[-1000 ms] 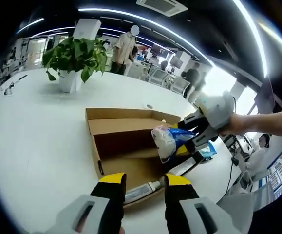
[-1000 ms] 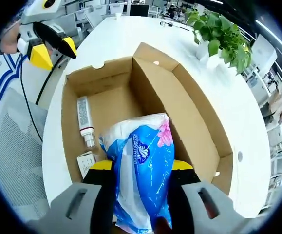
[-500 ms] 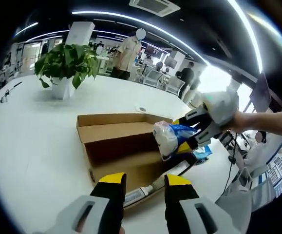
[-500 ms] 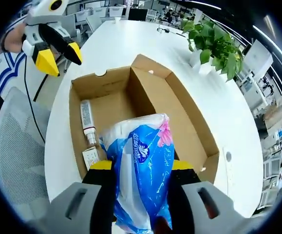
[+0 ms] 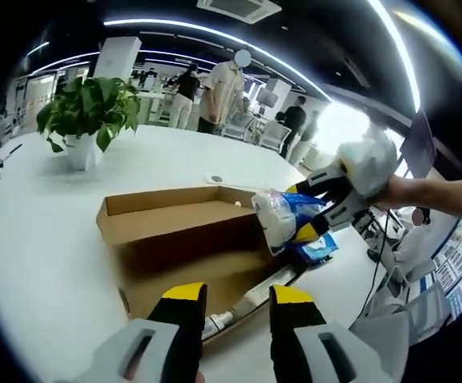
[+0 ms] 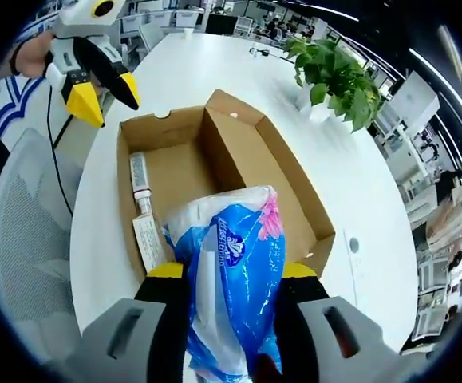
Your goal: Operate the shoe box by opening the lid, removing the specified soft item, and placing it in the target area until the item is outside and the box remains undamaged.
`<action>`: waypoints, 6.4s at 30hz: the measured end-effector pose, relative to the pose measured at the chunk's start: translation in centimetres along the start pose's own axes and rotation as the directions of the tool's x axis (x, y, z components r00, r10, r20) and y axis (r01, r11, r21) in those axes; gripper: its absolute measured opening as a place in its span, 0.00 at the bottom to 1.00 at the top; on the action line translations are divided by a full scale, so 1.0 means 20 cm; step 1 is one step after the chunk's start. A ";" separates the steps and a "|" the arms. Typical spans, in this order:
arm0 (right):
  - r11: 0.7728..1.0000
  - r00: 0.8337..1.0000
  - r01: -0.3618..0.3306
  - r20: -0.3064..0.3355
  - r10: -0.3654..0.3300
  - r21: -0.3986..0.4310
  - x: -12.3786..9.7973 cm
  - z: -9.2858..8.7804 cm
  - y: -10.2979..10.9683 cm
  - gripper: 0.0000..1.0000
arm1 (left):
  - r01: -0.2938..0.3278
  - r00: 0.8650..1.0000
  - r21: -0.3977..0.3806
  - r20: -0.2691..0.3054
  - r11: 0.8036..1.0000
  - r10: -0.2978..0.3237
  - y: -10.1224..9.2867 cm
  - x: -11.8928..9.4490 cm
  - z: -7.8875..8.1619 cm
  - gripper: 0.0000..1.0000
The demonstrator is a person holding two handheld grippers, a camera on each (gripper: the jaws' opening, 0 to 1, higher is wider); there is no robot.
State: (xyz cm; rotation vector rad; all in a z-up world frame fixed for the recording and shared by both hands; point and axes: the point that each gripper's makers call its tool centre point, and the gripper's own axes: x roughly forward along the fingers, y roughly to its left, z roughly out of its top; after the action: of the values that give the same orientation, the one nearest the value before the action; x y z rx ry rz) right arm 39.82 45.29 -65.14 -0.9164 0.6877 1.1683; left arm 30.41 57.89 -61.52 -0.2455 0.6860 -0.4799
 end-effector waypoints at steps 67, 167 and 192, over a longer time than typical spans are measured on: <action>0.940 0.976 0.169 -0.184 -0.118 0.295 -0.71 -1.42 0.05 0.38 | 0.066 0.989 0.157 -0.140 0.985 -0.044 -0.38 0.20 0.00 0.37; 0.986 0.971 0.011 -0.236 0.029 0.168 -0.46 -1.74 -0.02 0.45 | -0.084 0.988 0.053 -0.126 0.995 0.090 -0.38 -0.02 -0.17 0.38; 0.935 0.976 0.145 -0.203 -0.081 0.322 -0.68 -1.62 0.03 0.45 | -0.006 0.995 0.073 -0.096 0.997 0.013 -0.38 -0.09 -0.14 0.38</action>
State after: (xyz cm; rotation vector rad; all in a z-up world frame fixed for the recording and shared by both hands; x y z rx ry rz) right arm 35.72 10.68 -69.33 -0.7686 0.9420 0.8345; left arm 24.71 51.95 -59.87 -0.1510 0.7619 -0.5087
